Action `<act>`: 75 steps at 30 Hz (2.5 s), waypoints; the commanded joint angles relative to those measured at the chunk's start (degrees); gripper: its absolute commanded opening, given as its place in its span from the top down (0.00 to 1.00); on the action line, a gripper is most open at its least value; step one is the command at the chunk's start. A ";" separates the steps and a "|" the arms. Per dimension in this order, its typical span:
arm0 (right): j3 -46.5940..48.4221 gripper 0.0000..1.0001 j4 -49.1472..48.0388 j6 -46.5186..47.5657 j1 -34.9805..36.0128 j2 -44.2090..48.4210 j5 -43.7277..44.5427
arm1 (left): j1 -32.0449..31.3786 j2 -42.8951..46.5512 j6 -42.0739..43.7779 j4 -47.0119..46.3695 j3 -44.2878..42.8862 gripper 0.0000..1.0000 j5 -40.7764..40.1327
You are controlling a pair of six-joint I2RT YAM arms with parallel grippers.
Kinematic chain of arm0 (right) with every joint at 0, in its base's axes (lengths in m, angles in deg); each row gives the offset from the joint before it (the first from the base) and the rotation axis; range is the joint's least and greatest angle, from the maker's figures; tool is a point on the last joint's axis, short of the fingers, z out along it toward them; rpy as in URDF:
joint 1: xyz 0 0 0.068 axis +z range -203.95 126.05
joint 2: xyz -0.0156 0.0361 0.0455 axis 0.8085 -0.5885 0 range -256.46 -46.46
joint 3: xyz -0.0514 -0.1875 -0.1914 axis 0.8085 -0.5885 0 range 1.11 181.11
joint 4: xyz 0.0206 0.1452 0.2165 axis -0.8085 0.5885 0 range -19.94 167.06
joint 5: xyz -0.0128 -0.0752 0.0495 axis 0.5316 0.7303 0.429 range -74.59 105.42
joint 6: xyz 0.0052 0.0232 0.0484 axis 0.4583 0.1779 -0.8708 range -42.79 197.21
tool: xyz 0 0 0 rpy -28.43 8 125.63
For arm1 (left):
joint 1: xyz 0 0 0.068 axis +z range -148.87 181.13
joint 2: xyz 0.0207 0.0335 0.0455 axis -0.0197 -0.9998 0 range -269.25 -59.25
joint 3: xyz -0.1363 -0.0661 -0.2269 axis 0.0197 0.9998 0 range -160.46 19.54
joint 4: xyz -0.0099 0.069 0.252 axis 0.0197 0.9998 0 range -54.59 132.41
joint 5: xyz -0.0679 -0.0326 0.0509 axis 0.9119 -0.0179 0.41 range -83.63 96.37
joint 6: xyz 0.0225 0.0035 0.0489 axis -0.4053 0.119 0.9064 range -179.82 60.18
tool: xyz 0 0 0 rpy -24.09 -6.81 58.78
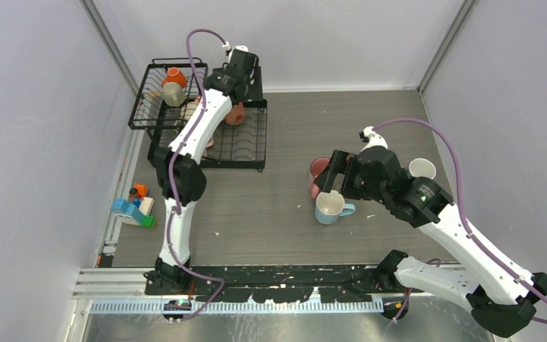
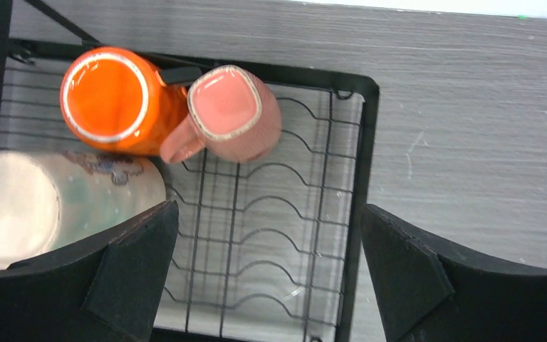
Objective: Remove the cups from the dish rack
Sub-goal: Unload the cup from the dish rack.
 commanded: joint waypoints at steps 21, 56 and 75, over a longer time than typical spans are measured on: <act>0.83 0.00 0.54 -1.36 -0.12 1.89 -0.86 | 4.55 -15.44 7.24 -7.88 -13.54 0.00 -2.76; -4.96 0.00 -0.54 -2.28 -0.20 5.89 -0.32 | 2.36 -10.49 -3.26 -12.11 0.17 0.00 -0.05; -6.85 0.00 -2.13 -1.82 -0.14 5.76 -1.14 | 3.17 -10.67 -3.91 -7.21 -2.57 0.00 -5.56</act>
